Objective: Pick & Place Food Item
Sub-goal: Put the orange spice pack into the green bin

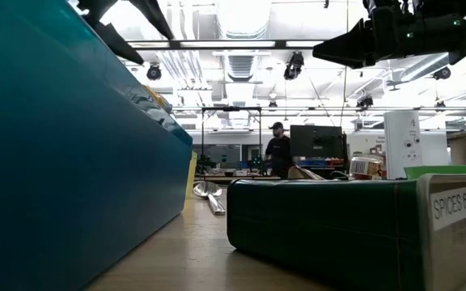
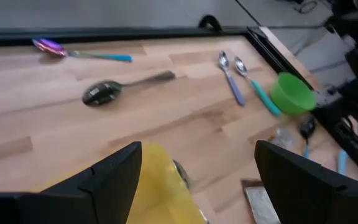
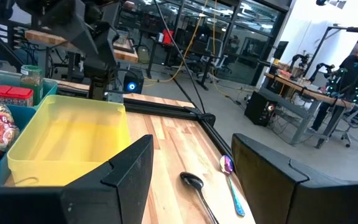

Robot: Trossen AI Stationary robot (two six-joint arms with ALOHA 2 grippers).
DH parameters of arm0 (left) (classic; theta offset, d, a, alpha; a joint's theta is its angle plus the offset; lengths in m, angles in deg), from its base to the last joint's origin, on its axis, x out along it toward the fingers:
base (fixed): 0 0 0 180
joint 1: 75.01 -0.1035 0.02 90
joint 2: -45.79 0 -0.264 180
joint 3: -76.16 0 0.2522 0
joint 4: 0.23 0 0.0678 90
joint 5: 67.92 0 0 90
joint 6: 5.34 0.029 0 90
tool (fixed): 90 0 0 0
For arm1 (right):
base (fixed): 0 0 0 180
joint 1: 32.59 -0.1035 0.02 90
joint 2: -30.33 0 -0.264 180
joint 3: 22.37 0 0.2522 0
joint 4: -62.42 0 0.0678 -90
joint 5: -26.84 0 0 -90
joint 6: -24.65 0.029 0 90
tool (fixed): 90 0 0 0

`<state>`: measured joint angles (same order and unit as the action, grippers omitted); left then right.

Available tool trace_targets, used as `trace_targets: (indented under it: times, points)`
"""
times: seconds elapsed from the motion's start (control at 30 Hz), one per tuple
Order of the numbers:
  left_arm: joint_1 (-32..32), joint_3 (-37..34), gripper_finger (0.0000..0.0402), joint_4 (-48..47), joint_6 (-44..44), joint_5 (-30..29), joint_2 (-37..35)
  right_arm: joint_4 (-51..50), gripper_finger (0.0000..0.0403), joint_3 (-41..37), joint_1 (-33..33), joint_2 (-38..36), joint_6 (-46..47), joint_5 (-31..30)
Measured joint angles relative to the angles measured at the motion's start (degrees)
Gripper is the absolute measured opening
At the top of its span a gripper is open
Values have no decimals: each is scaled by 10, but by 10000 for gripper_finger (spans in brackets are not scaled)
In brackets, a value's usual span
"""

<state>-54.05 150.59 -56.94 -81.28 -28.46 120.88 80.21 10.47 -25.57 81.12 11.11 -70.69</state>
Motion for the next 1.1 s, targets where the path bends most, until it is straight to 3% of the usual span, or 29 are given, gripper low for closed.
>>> trace_targets:
  times: [0.27,0.43,0.7,0.93,1.1]
  points:
    - [-15,-1,316,-3,63,-7,0,0,215,0,0,0,0,0]
    - [-15,-18,316,43,113,60,0,0,215,0,0,0,0,0]
    - [-40,-40,316,247,304,210,32,0,215,0,0,0,0,0]
    - [-67,-35,316,263,303,230,69,0,215,0,0,0,0,0]
    - [-86,-27,316,287,303,292,106,0,215,0,0,0,0,0]
